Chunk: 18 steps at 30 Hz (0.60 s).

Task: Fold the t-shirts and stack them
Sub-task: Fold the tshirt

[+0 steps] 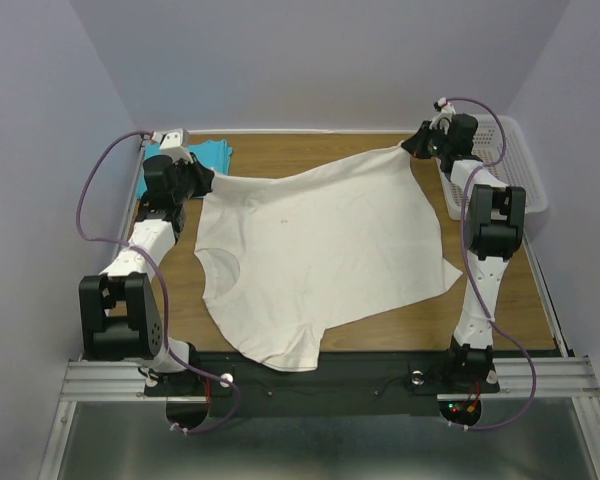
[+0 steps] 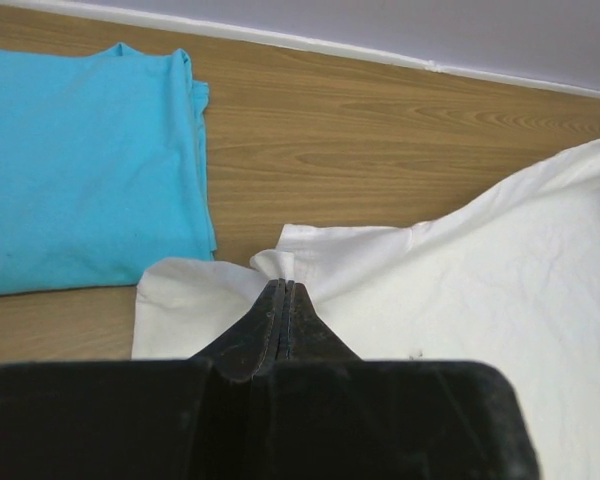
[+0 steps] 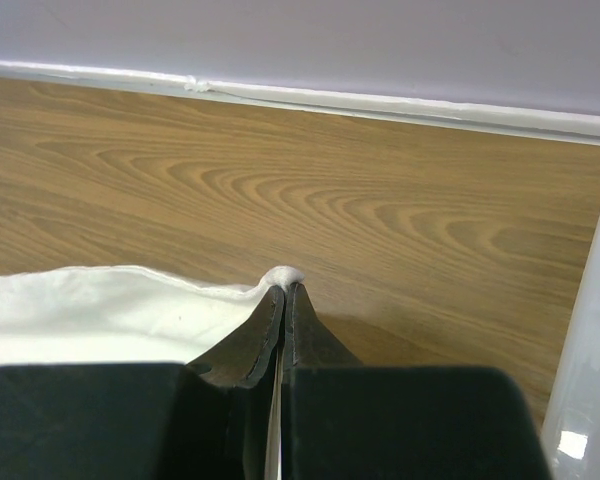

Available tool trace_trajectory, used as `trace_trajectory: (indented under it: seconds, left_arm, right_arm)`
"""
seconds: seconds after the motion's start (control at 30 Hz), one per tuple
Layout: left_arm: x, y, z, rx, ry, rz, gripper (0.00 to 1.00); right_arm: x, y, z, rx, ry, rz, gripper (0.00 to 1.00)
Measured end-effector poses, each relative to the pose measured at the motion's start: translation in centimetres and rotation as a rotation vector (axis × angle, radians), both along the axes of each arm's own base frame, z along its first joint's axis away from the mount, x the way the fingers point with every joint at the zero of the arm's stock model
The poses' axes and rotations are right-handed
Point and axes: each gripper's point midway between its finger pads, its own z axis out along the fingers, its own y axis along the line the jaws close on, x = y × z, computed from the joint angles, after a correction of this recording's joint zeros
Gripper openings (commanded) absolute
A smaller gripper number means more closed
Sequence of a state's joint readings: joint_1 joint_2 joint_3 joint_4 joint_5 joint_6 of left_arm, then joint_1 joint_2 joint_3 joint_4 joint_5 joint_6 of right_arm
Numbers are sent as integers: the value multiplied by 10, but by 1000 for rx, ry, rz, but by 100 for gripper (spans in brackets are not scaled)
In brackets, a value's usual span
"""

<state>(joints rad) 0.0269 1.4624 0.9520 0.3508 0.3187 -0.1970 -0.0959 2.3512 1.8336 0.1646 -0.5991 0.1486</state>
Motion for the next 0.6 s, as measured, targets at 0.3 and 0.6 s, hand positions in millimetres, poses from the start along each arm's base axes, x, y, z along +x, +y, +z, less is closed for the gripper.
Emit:
trace_trajectory:
  seconds: [0.3, 0.6]
  left_arm:
    - [-16, 0, -1, 14, 2, -8, 0]
    - [-33, -3, -12, 13, 36, -20, 0]
  right_arm:
    - [0, -1, -1, -4, -1, -4, 1]
    - [-1, -1, -6, -15, -3, -3, 1]
